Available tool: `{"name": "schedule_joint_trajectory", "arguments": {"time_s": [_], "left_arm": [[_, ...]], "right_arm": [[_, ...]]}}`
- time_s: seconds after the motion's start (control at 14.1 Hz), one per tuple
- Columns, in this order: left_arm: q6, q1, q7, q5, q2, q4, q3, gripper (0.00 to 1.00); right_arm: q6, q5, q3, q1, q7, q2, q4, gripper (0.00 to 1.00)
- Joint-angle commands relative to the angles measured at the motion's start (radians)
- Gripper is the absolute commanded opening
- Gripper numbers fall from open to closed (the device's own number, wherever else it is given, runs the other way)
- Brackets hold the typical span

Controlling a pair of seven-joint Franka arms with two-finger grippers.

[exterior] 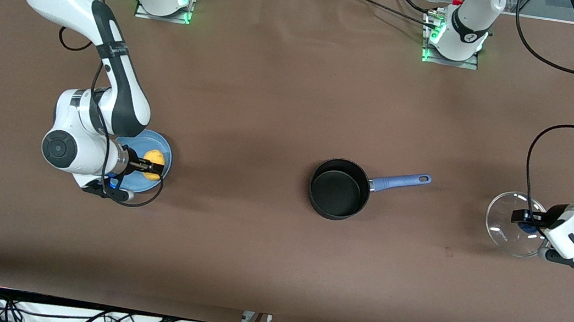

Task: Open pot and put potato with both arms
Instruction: 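Set the lid on the table with the left gripper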

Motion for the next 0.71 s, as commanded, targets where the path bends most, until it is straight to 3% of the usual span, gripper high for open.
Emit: {"name": "schedule_joint_trajectory", "arguments": {"time_s": [0.0, 0.36, 0.64], "left_arm": [[0.034, 0.037, 0.042, -0.026, 0.041, -0.013, 0.002, 0.56], [0.228, 0.088, 0.114, -0.029, 0.057, -0.134, 0.002, 0.56], [0.243, 0.096, 0.125, -0.029, 0.058, -0.150, 0.002, 0.58]], "right_arm": [[0.013, 0.003, 0.003, -0.001, 0.003, -0.023, -0.041, 0.98], [0.020, 0.005, 0.003, 0.004, 0.009, -0.016, -0.041, 0.95], [0.025, 0.005, 0.003, 0.007, 0.011, -0.010, -0.041, 0.93]]}}
